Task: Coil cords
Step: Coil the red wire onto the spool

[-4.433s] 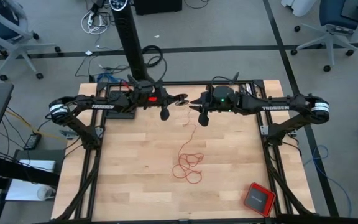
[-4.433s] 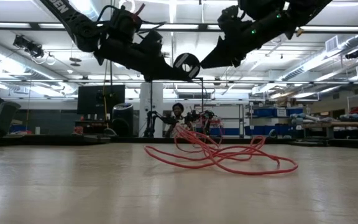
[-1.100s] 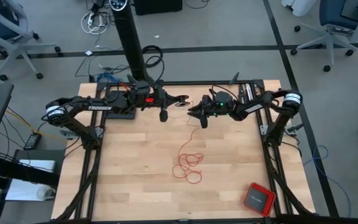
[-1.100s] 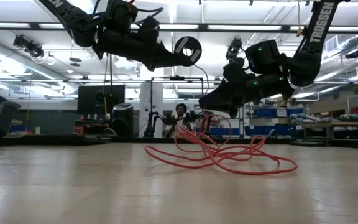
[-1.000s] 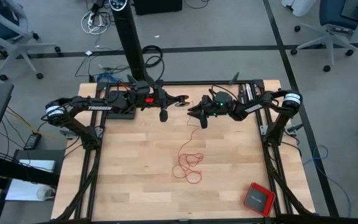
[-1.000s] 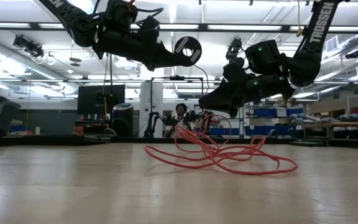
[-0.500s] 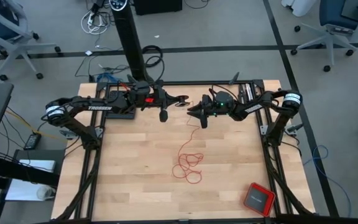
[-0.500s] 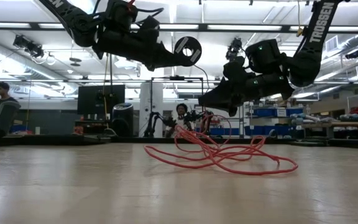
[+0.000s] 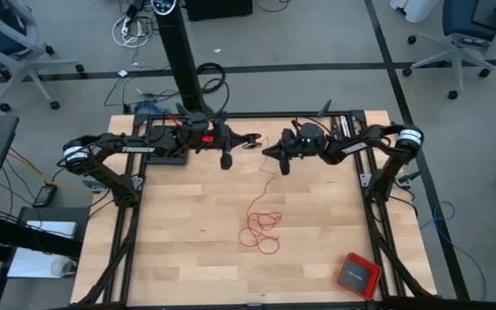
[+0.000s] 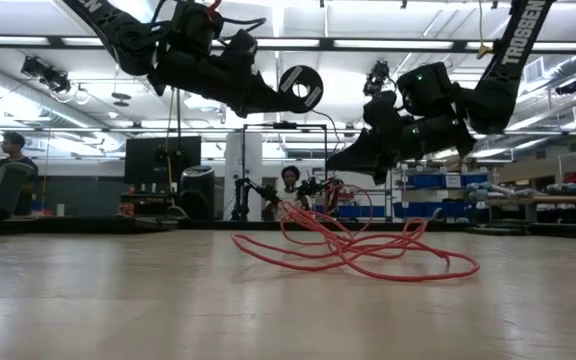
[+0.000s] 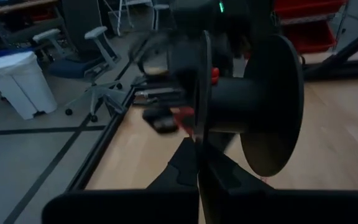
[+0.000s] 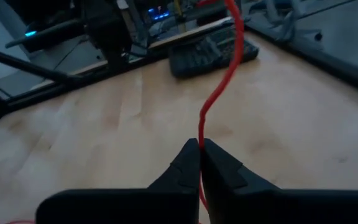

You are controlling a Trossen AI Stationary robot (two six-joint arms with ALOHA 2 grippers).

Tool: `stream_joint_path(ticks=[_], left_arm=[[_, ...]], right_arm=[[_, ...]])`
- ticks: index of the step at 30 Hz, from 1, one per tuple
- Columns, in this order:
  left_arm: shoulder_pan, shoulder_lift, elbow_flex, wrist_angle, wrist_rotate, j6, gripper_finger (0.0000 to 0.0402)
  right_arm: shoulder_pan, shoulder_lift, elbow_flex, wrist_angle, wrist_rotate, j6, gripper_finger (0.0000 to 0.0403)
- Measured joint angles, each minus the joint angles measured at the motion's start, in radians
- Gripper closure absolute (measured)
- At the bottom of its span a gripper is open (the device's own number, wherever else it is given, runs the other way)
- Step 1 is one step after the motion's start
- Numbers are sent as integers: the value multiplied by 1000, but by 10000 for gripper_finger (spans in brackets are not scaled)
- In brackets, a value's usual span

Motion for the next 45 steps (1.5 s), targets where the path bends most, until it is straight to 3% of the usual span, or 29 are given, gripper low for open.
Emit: stream_joint_path(ticks=[8,15,31,45], left_arm=[[1,0,0,-84,-109,65,401],[1,0,0,-86,-130,66,401],[0,0,0,-82,-130,64,401],[-7,14,2,23,-137,-35,401]], right_arm=[[16,-209,0,-217,153,-109,401],[86,-330,6,-247,265,-147,402],[194,-336,136,-378,349,-215,403],[257,-284,177,-262,357,-210,403]])
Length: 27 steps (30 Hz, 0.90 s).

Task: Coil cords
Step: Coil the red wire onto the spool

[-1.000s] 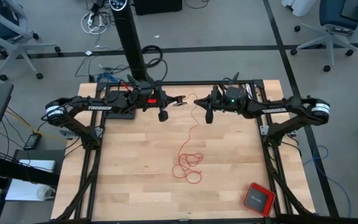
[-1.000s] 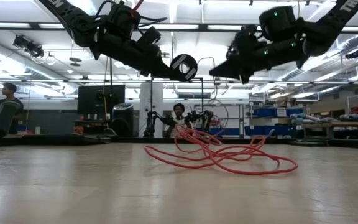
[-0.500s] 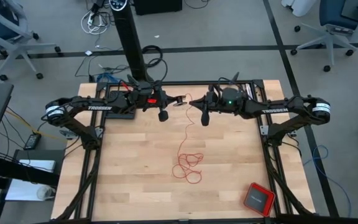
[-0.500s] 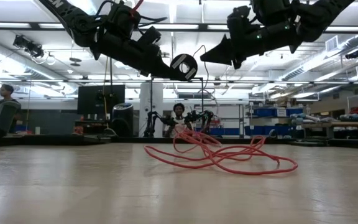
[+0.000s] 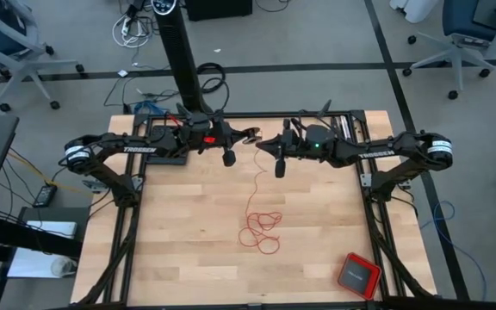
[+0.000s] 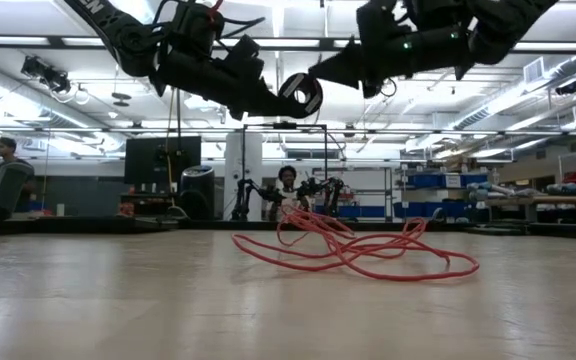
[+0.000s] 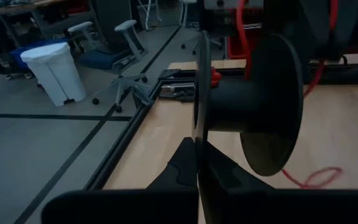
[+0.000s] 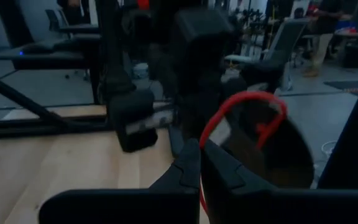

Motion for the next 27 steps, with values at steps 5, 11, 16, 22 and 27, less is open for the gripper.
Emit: stream_joint_path(ticks=[5,11,16,22,27], left_arm=[[0,0,0,-5,-41,-8,401],[0,0,0,12,-56,-54,401],[0,0,-1,10,-52,-56,400],[0,0,-1,4,-2,-26,400],[0,0,-1,4,1,-27,400]], right_arm=[[27,-1,46,-38,36,-22,403],[51,64,90,-59,47,-41,403],[56,116,123,-56,48,-50,403],[56,145,164,-55,48,-79,403],[64,146,190,-91,110,-91,403]])
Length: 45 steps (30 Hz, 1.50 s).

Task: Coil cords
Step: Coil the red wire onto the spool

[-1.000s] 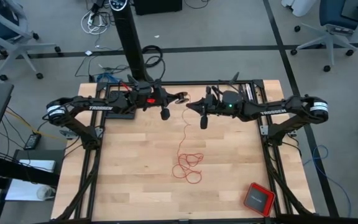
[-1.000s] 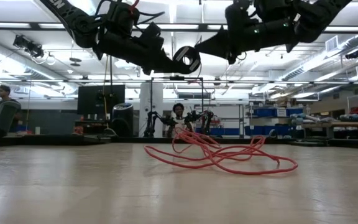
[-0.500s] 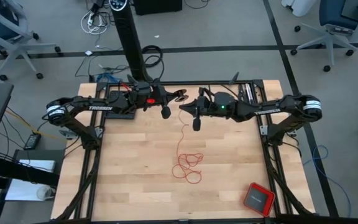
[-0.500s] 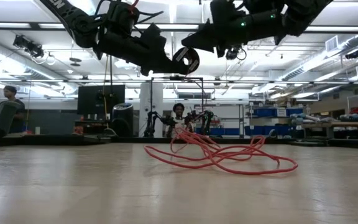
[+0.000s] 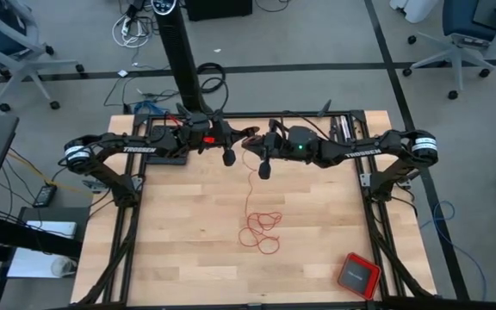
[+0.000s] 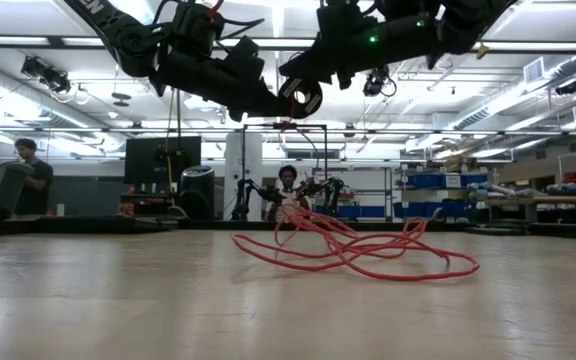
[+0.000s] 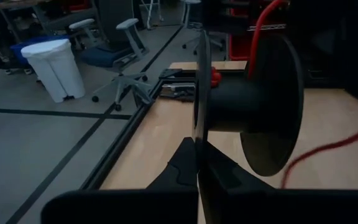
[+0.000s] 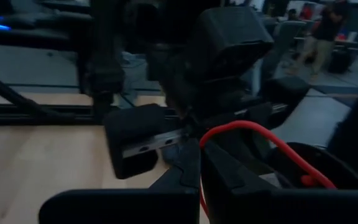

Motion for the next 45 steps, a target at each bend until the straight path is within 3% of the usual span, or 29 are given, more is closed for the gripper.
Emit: stream_joint_path(ticks=[9,20,25,37,45], left_arm=[[0,0,0,32,3,-34,400],[4,0,30,-73,-4,-84,400],[-2,-2,105,-224,-17,-82,400],[-6,-1,107,-201,-12,-189,400],[-5,-1,106,-233,-12,-235,400]], right_arm=[[20,0,59,-55,64,-49,403],[41,11,228,-393,92,-109,403],[50,15,247,-385,154,-102,403],[63,82,245,-427,187,-145,401],[63,117,245,-404,299,-175,400]])
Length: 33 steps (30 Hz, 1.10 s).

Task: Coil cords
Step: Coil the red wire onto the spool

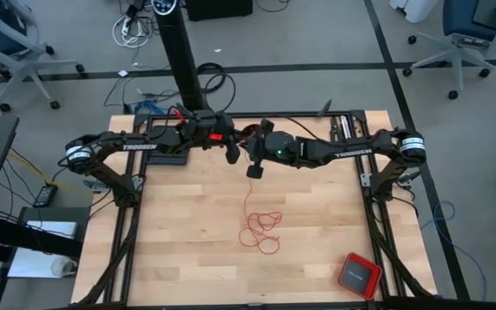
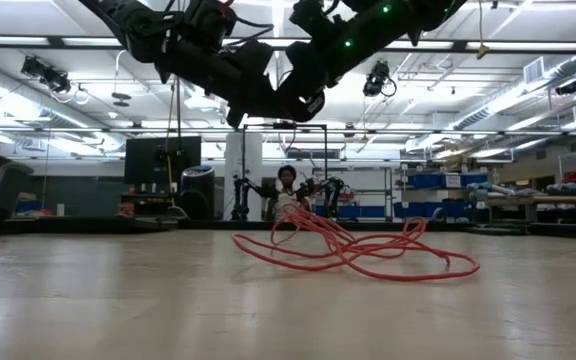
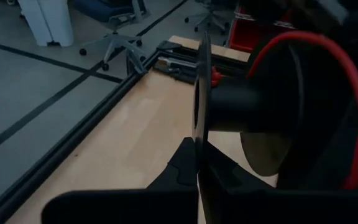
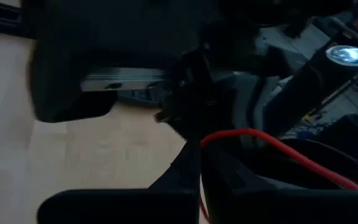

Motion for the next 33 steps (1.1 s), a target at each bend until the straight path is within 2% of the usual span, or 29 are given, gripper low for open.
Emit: stream_joint_path(ticks=[5,16,21,28,33], left_arm=[[1,0,-1,-23,-1,19,400],[1,0,-1,-58,-16,166,400],[1,0,-3,-105,-16,265,400],[1,0,-4,-105,-19,348,400],[1,0,-8,-94,-26,415,400]], right_arm=[[2,-1,0,-20,16,37,392],[31,-24,0,-47,-8,50,325],[39,-52,0,-154,-14,64,324],[32,-148,0,-400,-65,79,330],[54,-200,0,-433,-54,72,330]])
